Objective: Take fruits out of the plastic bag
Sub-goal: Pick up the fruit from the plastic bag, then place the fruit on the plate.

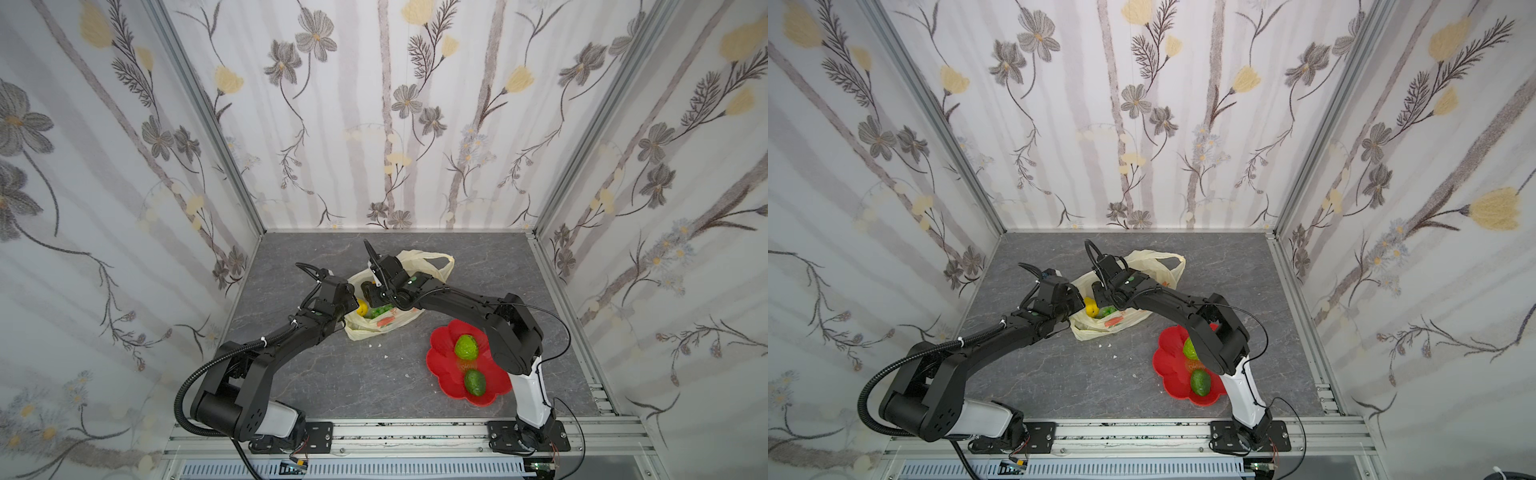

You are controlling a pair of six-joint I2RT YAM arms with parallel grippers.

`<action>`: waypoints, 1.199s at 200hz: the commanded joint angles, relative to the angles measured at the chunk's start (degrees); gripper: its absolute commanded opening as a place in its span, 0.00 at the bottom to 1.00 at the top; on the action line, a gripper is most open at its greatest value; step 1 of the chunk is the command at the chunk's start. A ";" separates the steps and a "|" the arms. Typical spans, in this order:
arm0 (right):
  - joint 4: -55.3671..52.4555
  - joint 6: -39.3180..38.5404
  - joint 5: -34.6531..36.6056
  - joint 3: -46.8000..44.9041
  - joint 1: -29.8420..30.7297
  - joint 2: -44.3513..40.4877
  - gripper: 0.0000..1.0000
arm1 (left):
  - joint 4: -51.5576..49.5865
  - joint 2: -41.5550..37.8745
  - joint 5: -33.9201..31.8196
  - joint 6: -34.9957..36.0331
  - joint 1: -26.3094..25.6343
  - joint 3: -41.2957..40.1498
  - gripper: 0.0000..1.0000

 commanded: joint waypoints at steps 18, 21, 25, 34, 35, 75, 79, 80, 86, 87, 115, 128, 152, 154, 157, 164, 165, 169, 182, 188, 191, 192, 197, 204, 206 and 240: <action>2.46 0.85 -1.77 -9.54 0.69 -8.99 0.51 | 0.70 0.08 -0.94 -0.09 0.20 0.42 0.00; 2.36 1.02 -1.78 -10.37 0.71 -9.86 0.51 | 0.68 0.04 -1.01 -0.09 0.16 0.38 0.00; 2.28 1.22 -1.71 -11.72 0.72 -11.12 0.51 | 0.68 0.02 -1.06 -0.09 0.16 0.34 0.00; 1.87 1.80 -1.52 -14.83 0.67 -14.31 0.51 | 0.77 -0.01 -1.11 -0.16 0.19 0.10 0.00; 1.80 1.88 -1.47 -15.11 0.72 -14.65 0.51 | 0.77 -0.02 -1.16 -0.17 0.22 0.09 0.00; -1.29 5.63 0.33 -27.93 0.71 -28.52 0.51 | 0.85 0.59 -1.44 0.15 0.23 -0.20 0.00; -1.76 6.11 0.55 -29.14 0.74 -29.72 0.51 | 0.85 0.62 -1.40 0.21 0.23 -0.15 0.00; -1.86 6.24 0.57 -29.38 0.71 -30.04 0.51 | 0.85 0.65 -1.43 0.19 0.24 -0.13 0.00; -2.50 7.03 0.71 -31.05 0.77 -31.79 0.51 | 0.86 0.70 -1.39 0.26 0.21 -0.10 0.00; -2.63 7.22 0.74 -31.30 0.77 -32.13 0.51 | 0.86 0.69 -1.43 0.22 0.23 -0.10 0.00; -6.07 10.74 1.98 -37.79 0.78 -40.02 0.51 | 1.11 1.12 -1.14 0.35 0.15 0.33 0.00; -7.88 12.02 2.52 -39.99 0.82 -42.97 0.51 | 1.21 1.35 -0.95 0.44 0.16 0.51 0.00; -10.74 14.36 2.87 -43.61 0.77 -47.62 0.50 | 1.34 1.48 -0.85 0.44 0.14 0.58 0.00; -10.95 14.56 2.92 -43.91 0.78 -47.97 0.51 | 1.37 1.48 -0.85 0.44 0.15 0.55 0.00; -11.26 14.81 2.88 -44.35 0.76 -48.50 0.50 | 1.38 1.52 -0.85 0.44 0.16 0.54 0.00; -12.05 15.50 2.96 -45.48 0.79 -49.71 0.51 | 1.38 1.53 -0.85 0.45 0.16 0.47 0.00; -12.19 15.59 2.96 -45.59 0.74 -49.88 0.51 | 1.38 1.51 -0.85 0.44 0.16 0.49 0.00; -12.53 15.95 3.00 -46.24 0.78 -50.52 0.50 | 1.38 1.48 -0.84 0.44 0.16 0.47 0.00; -13.83 17.48 3.06 -48.24 0.79 -52.49 0.50 | 1.47 1.56 -0.80 0.35 0.20 0.36 0.00; -14.24 18.15 2.90 -49.14 0.79 -53.38 0.50 | 1.45 1.67 -0.78 0.31 0.17 0.33 0.00; -14.41 18.51 2.80 -49.56 0.78 -53.73 0.50 | 1.53 1.70 -0.76 0.27 0.16 0.34 0.00; -14.51 18.63 2.80 -49.61 0.78 -53.91 0.50 | 1.55 1.68 -0.76 0.27 0.20 0.34 0.00; -14.90 19.17 2.73 -49.66 0.80 -54.53 0.50 | 1.58 1.67 -0.70 0.22 0.16 0.21 0.00; -15.57 20.08 2.70 -52.01 0.78 -55.37 0.50 | 1.60 1.73 -0.66 0.18 0.10 0.25 0.00; -15.69 20.34 2.64 -52.27 0.82 -55.58 0.50 | 1.63 1.74 -0.71 0.17 0.19 0.25 0.00; -17.94 24.97 1.87 -54.78 2.24 -57.73 0.50 | 1.90 1.81 -0.76 0.12 0.08 0.16 0.00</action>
